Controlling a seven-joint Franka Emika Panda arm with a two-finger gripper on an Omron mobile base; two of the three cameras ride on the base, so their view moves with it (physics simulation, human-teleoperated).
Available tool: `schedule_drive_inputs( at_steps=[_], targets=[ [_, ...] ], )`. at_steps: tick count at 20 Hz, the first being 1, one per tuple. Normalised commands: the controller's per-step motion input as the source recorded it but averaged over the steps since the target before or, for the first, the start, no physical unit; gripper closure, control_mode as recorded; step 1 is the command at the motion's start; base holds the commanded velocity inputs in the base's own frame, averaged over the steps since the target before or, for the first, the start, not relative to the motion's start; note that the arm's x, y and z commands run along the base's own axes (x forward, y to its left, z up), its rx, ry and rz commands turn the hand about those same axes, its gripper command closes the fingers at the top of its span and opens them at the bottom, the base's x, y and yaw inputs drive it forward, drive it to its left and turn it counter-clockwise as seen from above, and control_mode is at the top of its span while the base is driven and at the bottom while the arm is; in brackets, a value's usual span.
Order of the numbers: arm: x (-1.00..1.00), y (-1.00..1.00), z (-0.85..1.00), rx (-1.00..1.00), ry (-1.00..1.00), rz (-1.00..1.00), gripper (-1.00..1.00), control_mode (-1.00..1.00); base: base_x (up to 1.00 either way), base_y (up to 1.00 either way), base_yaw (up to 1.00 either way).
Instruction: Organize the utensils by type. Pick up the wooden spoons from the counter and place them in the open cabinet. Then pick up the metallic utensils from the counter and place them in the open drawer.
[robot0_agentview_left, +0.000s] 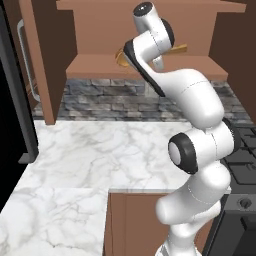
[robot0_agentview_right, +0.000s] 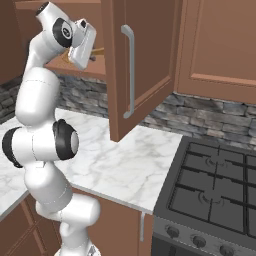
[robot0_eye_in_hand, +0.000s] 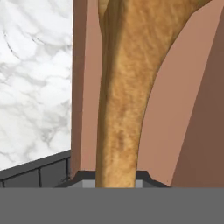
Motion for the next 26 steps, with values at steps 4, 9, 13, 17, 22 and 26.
schedule_drive_inputs(
  at_steps=[4,9,13,17,22,26],
  targets=[
    [0.37,0.00,-0.01,0.00,-0.10,0.00,1.00,-1.00,0.00,0.00,0.00],
    [0.24,0.00,-0.11,0.00,-0.11,0.00,1.00,-1.00,0.00,0.00,0.00],
    [0.20,0.00,-0.15,0.00,-0.15,0.00,1.00,-1.00,0.00,0.00,0.00],
    [0.22,-0.01,-0.14,0.00,-0.15,0.00,1.00,-1.00,0.00,0.00,0.00],
    [0.35,-0.09,-0.03,0.00,-0.03,0.00,1.00,-1.00,0.00,0.00,0.00],
    [0.34,-0.03,-0.04,0.00,-0.01,0.00,1.00,-1.00,0.00,0.00,0.00]
  ],
)
